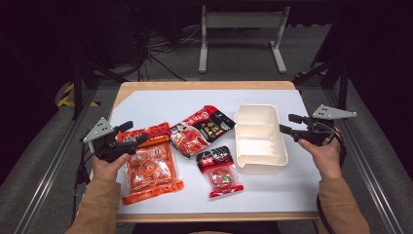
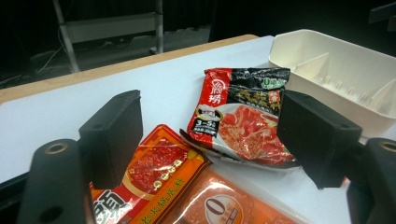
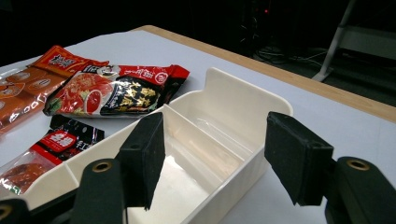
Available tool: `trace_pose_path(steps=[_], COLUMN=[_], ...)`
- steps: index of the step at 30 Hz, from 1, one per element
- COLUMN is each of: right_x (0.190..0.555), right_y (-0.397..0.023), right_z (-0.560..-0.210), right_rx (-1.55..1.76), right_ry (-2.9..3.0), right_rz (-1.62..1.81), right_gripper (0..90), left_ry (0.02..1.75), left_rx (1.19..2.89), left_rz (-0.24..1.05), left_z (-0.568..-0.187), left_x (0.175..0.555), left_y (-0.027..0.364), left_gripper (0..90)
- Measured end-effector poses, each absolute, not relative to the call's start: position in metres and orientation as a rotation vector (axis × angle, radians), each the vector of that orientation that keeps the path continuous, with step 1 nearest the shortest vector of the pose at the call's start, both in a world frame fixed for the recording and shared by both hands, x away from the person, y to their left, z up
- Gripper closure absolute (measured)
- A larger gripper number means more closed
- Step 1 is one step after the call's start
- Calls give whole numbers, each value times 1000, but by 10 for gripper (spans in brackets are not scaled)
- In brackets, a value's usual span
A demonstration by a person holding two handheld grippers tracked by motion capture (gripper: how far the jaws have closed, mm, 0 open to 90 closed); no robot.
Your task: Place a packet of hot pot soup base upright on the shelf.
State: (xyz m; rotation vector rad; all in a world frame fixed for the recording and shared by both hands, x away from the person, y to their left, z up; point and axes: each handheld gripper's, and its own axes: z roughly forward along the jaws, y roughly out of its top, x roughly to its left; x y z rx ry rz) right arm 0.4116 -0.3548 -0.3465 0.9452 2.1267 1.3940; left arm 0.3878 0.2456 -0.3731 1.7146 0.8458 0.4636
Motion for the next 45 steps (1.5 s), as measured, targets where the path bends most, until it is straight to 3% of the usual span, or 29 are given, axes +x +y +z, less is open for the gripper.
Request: trace_pose_path(steps=[17, 45], right_x=[415, 412], right_y=[-355, -369], right_z=[-349, -351], right_rx=[957, 1007], right_ry=[2144, 2118], right_rz=[1385, 1347], right_gripper=[389, 349], left_ry=[836, 749], left_rx=[1791, 1867], left_rz=[449, 429], left_z=[-341, -313], left_x=[418, 462], left_y=[219, 167], left_gripper=[184, 200])
